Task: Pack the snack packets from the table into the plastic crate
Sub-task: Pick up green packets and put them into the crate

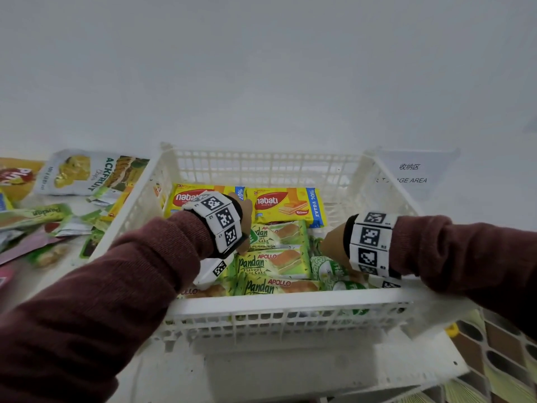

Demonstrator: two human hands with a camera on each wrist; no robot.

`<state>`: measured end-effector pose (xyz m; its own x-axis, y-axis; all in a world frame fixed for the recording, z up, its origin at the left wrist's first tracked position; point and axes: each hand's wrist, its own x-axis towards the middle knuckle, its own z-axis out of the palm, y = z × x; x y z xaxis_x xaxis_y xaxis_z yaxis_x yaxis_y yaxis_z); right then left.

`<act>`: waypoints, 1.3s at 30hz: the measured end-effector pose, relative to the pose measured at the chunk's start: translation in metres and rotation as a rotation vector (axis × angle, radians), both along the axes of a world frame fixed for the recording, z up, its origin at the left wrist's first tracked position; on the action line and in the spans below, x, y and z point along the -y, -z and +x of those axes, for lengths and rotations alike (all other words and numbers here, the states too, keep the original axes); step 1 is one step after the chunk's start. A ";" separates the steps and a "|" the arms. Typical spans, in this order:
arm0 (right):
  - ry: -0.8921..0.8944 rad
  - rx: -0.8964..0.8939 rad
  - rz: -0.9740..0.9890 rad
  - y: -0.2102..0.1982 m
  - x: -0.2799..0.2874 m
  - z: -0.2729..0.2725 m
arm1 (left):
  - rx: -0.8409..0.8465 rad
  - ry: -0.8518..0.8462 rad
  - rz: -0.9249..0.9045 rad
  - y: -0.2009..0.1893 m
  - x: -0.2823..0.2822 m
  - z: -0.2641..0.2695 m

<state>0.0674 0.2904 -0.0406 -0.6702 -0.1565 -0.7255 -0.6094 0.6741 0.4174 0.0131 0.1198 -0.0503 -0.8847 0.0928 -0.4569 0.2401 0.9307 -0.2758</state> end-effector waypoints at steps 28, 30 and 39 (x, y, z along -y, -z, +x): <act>0.392 -0.349 -0.401 -0.092 -0.107 -0.008 | -0.117 -0.337 0.819 -0.111 -0.057 -0.010; 0.354 -0.349 -0.385 -0.092 -0.110 -0.007 | -0.050 -0.326 0.885 -0.102 -0.097 -0.007; 0.202 -0.310 -0.384 -0.089 -0.121 -0.010 | -0.158 -0.250 0.710 -0.035 -0.191 -0.028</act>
<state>0.0570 0.4117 0.0489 -0.8881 -0.2177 -0.4048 -0.3392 0.9047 0.2578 -0.0149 0.3108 -0.0154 -0.9677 0.1051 -0.2292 0.0063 0.9188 0.3946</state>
